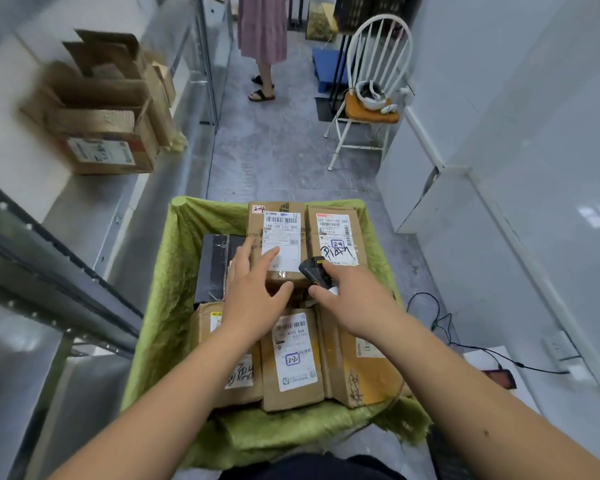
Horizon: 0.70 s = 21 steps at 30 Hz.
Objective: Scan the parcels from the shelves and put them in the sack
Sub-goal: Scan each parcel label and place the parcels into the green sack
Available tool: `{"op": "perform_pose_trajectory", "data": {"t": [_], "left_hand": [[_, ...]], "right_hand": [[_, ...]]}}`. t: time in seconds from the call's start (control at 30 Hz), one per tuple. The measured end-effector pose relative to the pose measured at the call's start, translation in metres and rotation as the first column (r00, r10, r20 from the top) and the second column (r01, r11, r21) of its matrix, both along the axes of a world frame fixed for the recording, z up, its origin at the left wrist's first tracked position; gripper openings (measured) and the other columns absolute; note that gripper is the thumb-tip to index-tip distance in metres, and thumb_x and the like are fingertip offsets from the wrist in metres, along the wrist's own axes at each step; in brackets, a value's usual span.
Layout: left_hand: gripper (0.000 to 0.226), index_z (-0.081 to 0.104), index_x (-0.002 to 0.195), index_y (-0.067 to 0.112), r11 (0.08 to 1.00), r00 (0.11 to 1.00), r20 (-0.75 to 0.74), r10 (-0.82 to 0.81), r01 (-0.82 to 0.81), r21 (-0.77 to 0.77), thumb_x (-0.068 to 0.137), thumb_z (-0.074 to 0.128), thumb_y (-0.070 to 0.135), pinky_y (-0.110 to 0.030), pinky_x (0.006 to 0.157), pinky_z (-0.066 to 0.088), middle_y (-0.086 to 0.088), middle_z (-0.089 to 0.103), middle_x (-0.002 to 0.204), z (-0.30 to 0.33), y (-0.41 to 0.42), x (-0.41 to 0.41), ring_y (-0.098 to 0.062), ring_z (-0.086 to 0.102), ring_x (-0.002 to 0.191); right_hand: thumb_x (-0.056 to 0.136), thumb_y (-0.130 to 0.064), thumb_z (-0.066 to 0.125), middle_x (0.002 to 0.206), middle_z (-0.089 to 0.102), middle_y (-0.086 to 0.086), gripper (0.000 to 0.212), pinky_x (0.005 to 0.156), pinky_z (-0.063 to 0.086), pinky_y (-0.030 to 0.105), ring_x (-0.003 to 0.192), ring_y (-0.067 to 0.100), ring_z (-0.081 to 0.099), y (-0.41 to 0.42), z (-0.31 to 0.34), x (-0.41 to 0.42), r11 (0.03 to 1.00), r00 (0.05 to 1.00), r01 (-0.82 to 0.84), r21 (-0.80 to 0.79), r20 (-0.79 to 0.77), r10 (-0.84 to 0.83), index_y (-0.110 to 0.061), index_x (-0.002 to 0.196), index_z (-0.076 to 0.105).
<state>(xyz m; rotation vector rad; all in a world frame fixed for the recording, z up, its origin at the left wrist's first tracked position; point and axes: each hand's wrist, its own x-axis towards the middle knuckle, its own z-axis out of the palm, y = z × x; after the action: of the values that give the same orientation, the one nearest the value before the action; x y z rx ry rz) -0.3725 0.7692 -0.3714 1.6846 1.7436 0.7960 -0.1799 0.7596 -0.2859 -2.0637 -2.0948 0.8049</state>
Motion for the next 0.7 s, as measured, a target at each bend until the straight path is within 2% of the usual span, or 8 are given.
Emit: {"op": "perform_pose_trajectory", "data": {"t": [0.07,0.17,0.27,0.37,0.47,0.5,0.6,0.7], "left_hand": [[0.070,0.040,0.157,0.041,0.999,0.997,-0.070,0.032,-0.032,0.004,0.094,0.069,0.046,-0.050,0.130,0.015,0.010,0.003,0.174,0.007,-0.019,0.006,-0.018,0.001,0.160],[0.072,0.037,0.159,0.040,0.993,0.975,-0.186,0.121,-0.121,0.013,0.094,0.068,0.046,-0.048,0.130,0.010,0.002,0.007,0.175,0.017,-0.050,0.013,-0.017,-0.001,0.160],[0.071,0.040,0.158,0.039,0.968,0.935,-0.254,0.249,-0.242,0.059,0.094,0.069,0.046,-0.049,0.130,0.012,-0.003,0.014,0.174,0.028,-0.091,0.021,-0.023,0.005,0.160],[0.068,0.045,0.156,0.037,0.915,0.864,-0.313,0.395,-0.398,0.056,0.093,0.069,0.046,-0.052,0.128,0.015,-0.006,0.022,0.172,0.036,-0.140,0.034,-0.029,0.012,0.160],[0.072,0.043,0.157,0.038,0.834,0.778,-0.358,0.516,-0.551,0.005,0.090,0.068,0.047,-0.052,0.129,0.013,-0.007,0.024,0.171,0.035,-0.198,0.043,-0.029,0.013,0.159],[0.073,0.042,0.157,0.039,0.813,0.752,-0.383,0.536,-0.582,-0.005,0.090,0.068,0.048,-0.052,0.129,0.012,-0.007,0.025,0.171,0.034,-0.219,0.046,-0.029,0.013,0.160],[0.072,0.040,0.158,0.042,0.749,0.685,-0.444,0.578,-0.661,-0.042,0.092,0.067,0.052,-0.053,0.130,0.011,-0.007,0.024,0.172,0.035,-0.279,0.055,-0.028,0.010,0.160],[0.069,0.042,0.156,0.042,0.654,0.598,-0.479,0.642,-0.754,-0.066,0.093,0.065,0.054,-0.053,0.129,0.013,-0.004,0.020,0.173,0.036,-0.332,0.065,-0.025,0.006,0.161]], "right_hand": [[0.095,-0.055,0.056,0.101,0.067,-0.007,0.028,0.062,0.045,0.030,0.087,0.019,0.063,-0.007,0.002,0.004,0.999,0.999,-0.031,0.025,-0.014,0.031,-0.035,0.114,0.060],[0.097,-0.059,0.053,0.128,0.059,0.005,0.052,0.083,0.050,0.036,0.110,0.029,0.061,-0.020,0.001,0.013,0.995,0.995,-0.097,0.020,-0.022,0.098,-0.036,0.144,0.051],[0.098,-0.060,0.052,0.132,0.052,0.010,0.068,0.088,0.046,0.037,0.119,0.030,0.057,-0.044,0.005,0.019,0.981,0.977,-0.193,0.017,-0.086,0.194,-0.033,0.159,0.035],[0.098,-0.060,0.051,0.129,0.053,0.007,0.062,0.091,0.053,0.043,0.114,0.031,0.059,-0.069,0.005,0.028,0.949,0.943,-0.313,0.023,-0.111,0.314,-0.036,0.154,0.041],[0.097,-0.058,0.052,0.107,0.059,0.002,0.035,0.079,0.054,0.041,0.096,0.029,0.061,-0.095,0.000,0.035,0.901,0.888,-0.433,0.039,-0.154,0.433,-0.037,0.125,0.055],[0.097,-0.058,0.053,0.104,0.055,0.002,0.035,0.078,0.053,0.040,0.094,0.030,0.060,-0.105,-0.001,0.035,0.885,0.871,-0.464,0.038,-0.164,0.464,-0.036,0.125,0.054],[0.098,-0.060,0.051,0.113,0.050,0.008,0.050,0.085,0.053,0.042,0.097,0.036,0.059,-0.134,-0.007,0.032,0.824,0.812,-0.566,0.014,-0.160,0.561,-0.037,0.143,0.046],[0.099,-0.061,0.047,0.112,0.051,0.008,0.053,0.083,0.052,0.041,0.098,0.036,0.059,-0.166,-0.017,0.023,0.746,0.737,-0.666,0.015,-0.136,0.662,-0.036,0.145,0.044]]}}
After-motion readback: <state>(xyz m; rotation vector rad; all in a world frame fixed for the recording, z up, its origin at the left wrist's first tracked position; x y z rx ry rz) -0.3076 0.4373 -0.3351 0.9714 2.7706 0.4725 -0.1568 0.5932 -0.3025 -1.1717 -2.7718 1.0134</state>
